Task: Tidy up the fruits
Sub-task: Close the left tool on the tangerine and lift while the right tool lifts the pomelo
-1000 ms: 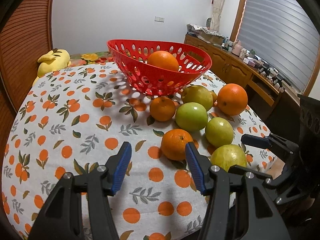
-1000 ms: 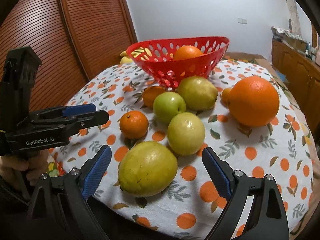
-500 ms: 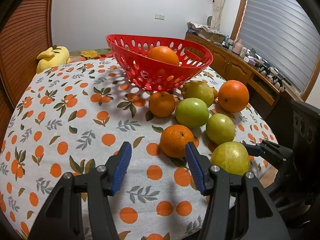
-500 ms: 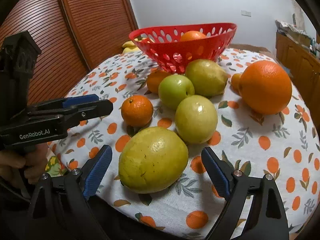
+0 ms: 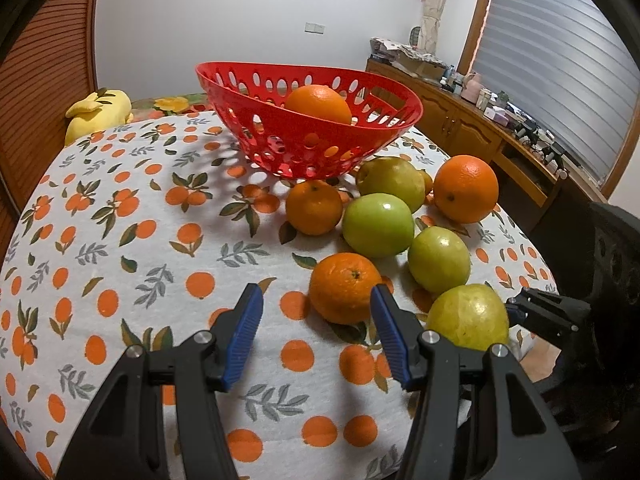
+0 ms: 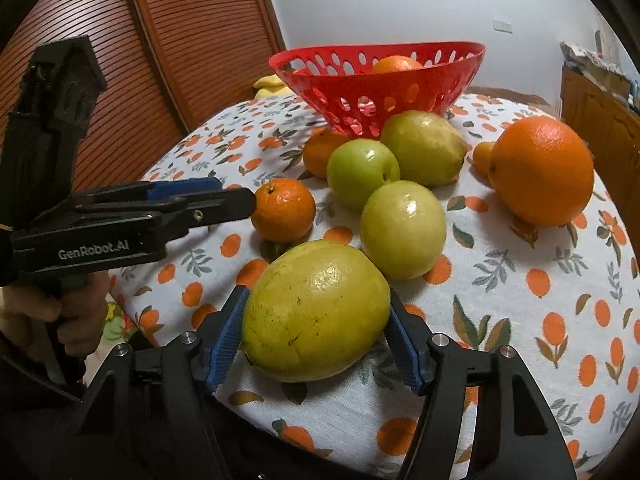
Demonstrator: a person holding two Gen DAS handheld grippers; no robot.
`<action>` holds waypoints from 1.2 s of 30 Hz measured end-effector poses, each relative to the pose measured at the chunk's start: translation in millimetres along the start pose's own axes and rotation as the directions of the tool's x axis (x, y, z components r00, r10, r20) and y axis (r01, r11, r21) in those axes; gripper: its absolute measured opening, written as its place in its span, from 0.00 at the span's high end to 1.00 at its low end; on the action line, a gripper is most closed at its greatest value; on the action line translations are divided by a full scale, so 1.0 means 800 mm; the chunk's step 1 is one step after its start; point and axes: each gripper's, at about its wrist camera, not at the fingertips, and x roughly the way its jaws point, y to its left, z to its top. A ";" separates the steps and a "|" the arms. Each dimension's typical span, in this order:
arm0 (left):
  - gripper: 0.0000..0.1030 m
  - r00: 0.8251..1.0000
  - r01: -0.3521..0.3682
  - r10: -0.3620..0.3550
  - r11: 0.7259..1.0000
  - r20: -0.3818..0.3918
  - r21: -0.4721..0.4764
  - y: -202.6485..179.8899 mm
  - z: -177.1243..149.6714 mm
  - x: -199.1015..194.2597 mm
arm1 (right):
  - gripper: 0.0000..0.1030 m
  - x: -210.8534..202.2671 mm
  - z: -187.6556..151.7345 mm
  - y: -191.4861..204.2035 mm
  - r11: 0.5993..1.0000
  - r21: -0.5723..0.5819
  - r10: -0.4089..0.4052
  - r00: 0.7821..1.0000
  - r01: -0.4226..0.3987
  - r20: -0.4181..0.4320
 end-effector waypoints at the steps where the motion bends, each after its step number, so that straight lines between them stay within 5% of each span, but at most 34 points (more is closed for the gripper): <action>1: 0.46 1.000 0.003 -0.003 1.000 -0.001 0.003 -0.002 0.001 0.001 | 0.35 -0.004 0.002 -0.001 1.000 -0.002 -0.003 1.000 0.003 0.008; 27: 0.46 0.998 0.022 -0.019 0.999 -0.062 0.047 -0.027 0.012 0.054 | 0.35 -0.071 0.057 -0.022 0.996 -0.029 -0.083 0.982 0.089 0.167; 29: 0.56 0.998 0.021 -0.018 0.998 -0.058 0.052 -0.027 0.012 0.056 | 0.35 -0.071 0.057 -0.023 0.996 -0.029 -0.084 0.982 0.090 0.168; 36: 0.57 0.999 0.023 -0.021 0.998 -0.031 0.055 -0.021 0.012 0.047 | 0.35 -0.069 0.057 -0.027 0.995 -0.024 -0.090 0.982 0.095 0.163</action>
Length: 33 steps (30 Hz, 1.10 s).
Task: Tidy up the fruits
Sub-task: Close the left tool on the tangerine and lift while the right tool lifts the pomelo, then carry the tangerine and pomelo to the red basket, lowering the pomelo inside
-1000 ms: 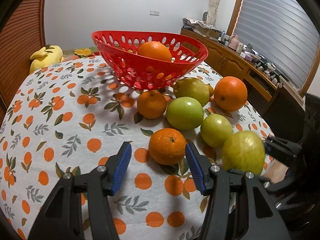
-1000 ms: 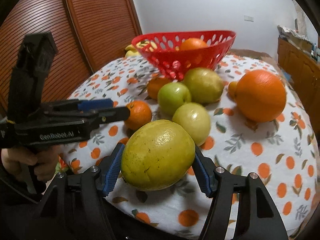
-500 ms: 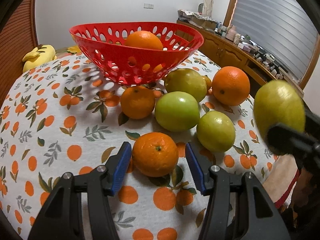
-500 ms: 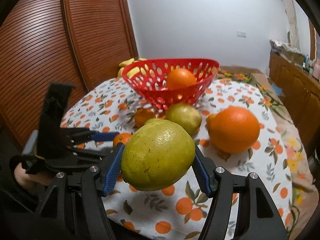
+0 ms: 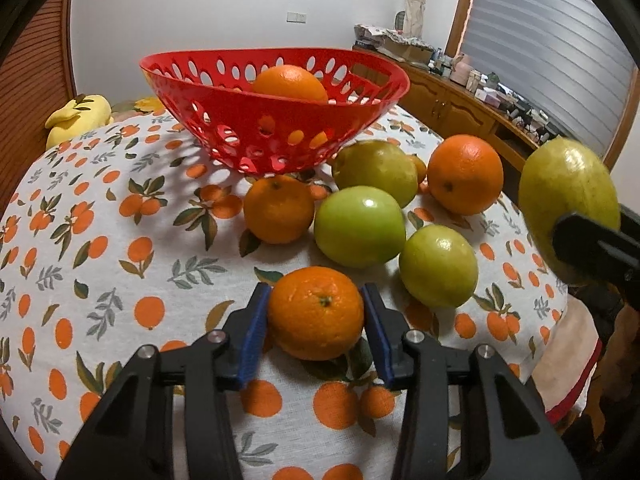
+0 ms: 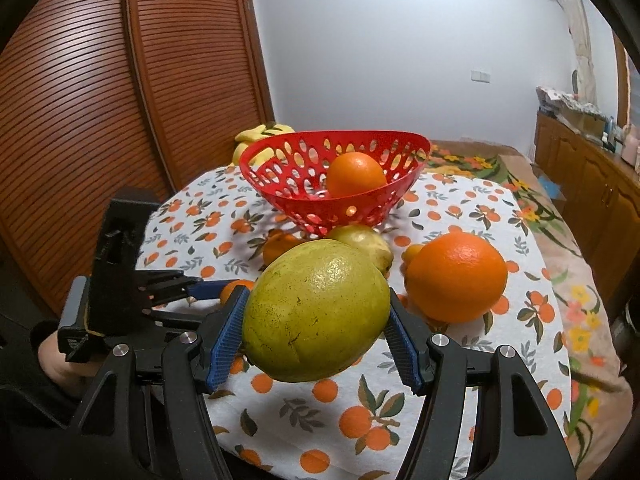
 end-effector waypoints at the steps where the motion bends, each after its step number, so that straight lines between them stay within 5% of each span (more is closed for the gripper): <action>1: 0.57 1.000 0.000 0.000 1.000 0.005 0.000 0.000 0.001 -0.003 | 0.35 0.000 0.001 0.000 1.000 0.000 0.000 1.000 0.000 0.000; 20: 0.57 0.985 -0.006 0.004 1.000 0.172 0.010 0.000 0.054 -0.085 | 0.35 -0.006 0.028 0.004 1.000 -0.029 -0.006 0.999 0.007 0.033; 33: 0.57 0.979 -0.015 0.014 1.000 0.205 0.004 0.007 0.074 -0.091 | 0.35 -0.004 0.051 0.008 0.998 -0.060 -0.001 0.998 0.004 0.059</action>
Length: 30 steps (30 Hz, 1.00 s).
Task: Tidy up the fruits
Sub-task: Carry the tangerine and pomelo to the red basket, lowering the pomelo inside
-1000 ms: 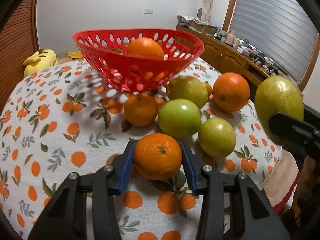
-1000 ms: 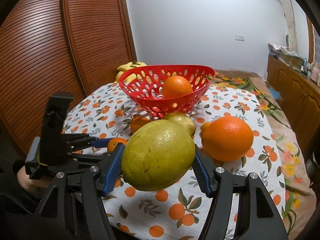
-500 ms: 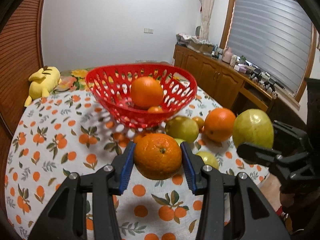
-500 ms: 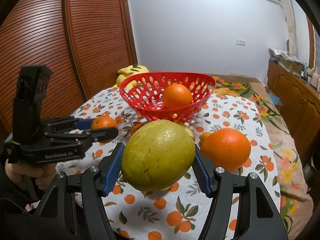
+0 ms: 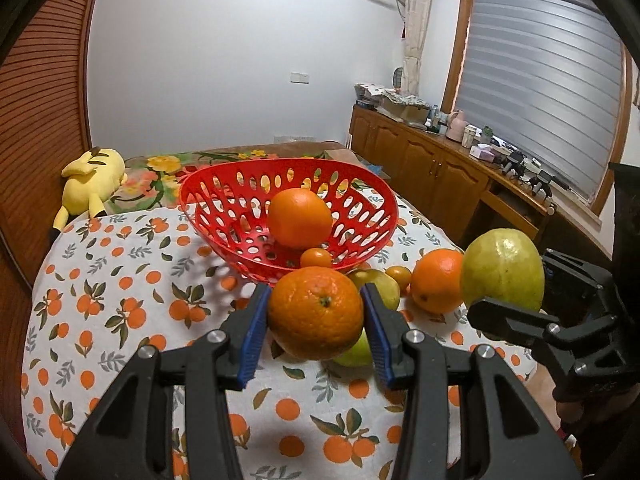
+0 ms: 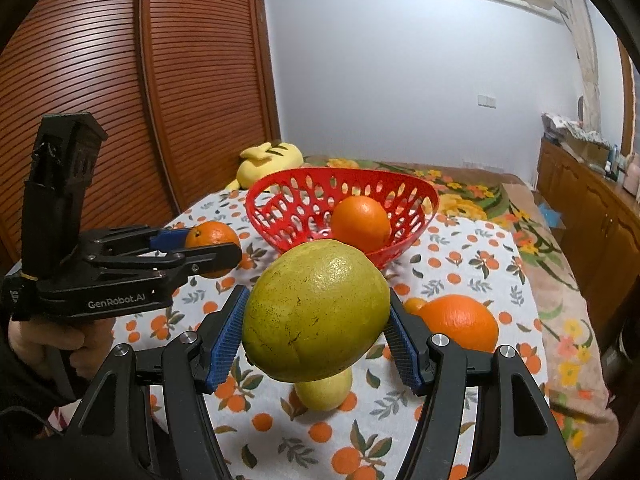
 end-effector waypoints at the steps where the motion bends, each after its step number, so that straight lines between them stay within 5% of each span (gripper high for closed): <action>1: 0.57 1.000 -0.001 0.001 1.000 0.000 -0.001 0.001 0.001 0.001 | 0.35 0.001 0.001 -0.001 1.000 -0.001 0.000 1.000 0.000 0.000; 30: 0.57 0.999 -0.029 0.029 1.000 -0.035 -0.003 0.041 0.056 0.095 | 0.35 0.128 0.091 -0.065 0.996 -0.084 -0.006 0.996 -0.002 -0.089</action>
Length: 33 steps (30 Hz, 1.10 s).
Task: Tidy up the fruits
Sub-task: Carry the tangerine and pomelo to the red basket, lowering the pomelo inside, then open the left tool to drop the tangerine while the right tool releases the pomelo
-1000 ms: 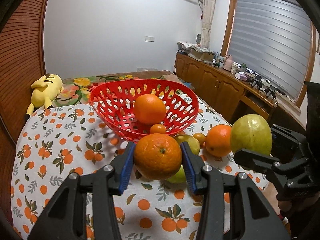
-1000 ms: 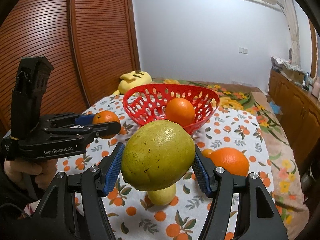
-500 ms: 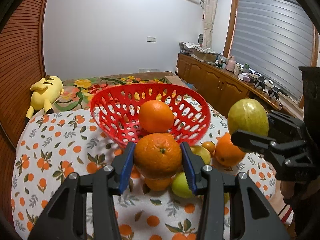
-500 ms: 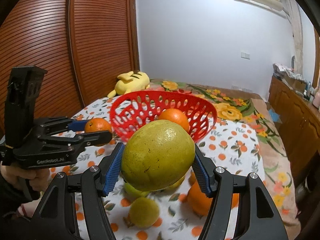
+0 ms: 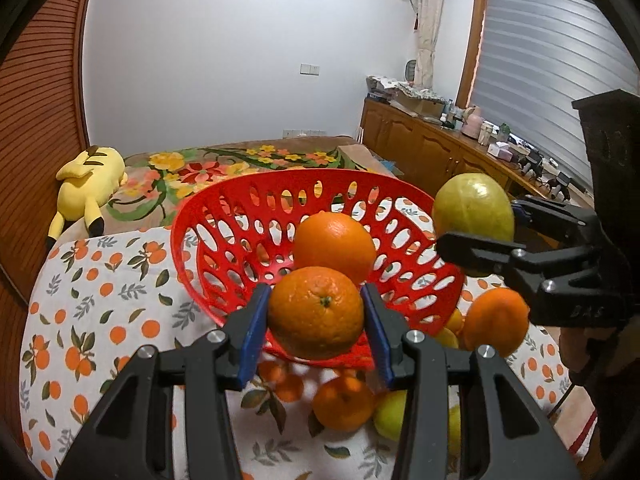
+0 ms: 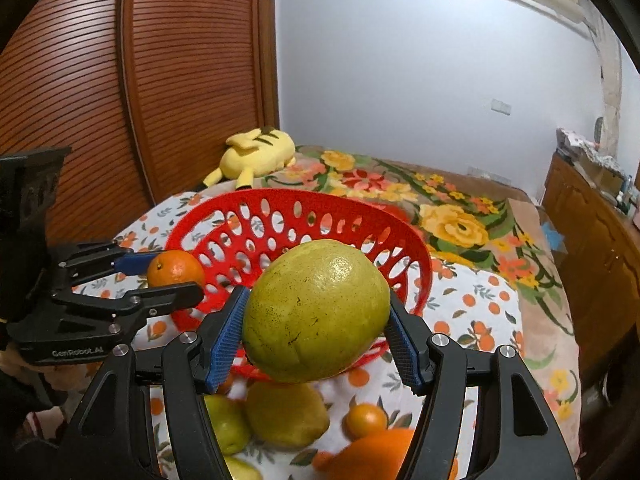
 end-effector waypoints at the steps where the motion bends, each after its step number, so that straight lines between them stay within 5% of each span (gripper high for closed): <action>1: 0.57 1.000 -0.002 0.002 1.000 -0.004 0.001 0.002 0.002 0.005 | 0.35 0.005 0.000 -0.002 1.000 0.000 0.006 1.000 -0.006 -0.008; 20: 0.57 0.999 -0.020 0.021 0.999 -0.033 0.025 0.010 0.024 0.046 | 0.35 0.060 -0.006 -0.009 0.999 -0.034 0.034 0.994 -0.038 -0.099; 33: 0.57 0.999 -0.027 0.028 0.999 -0.033 0.031 0.013 0.028 0.053 | 0.35 0.046 0.000 -0.011 0.999 -0.030 0.020 0.998 -0.022 -0.058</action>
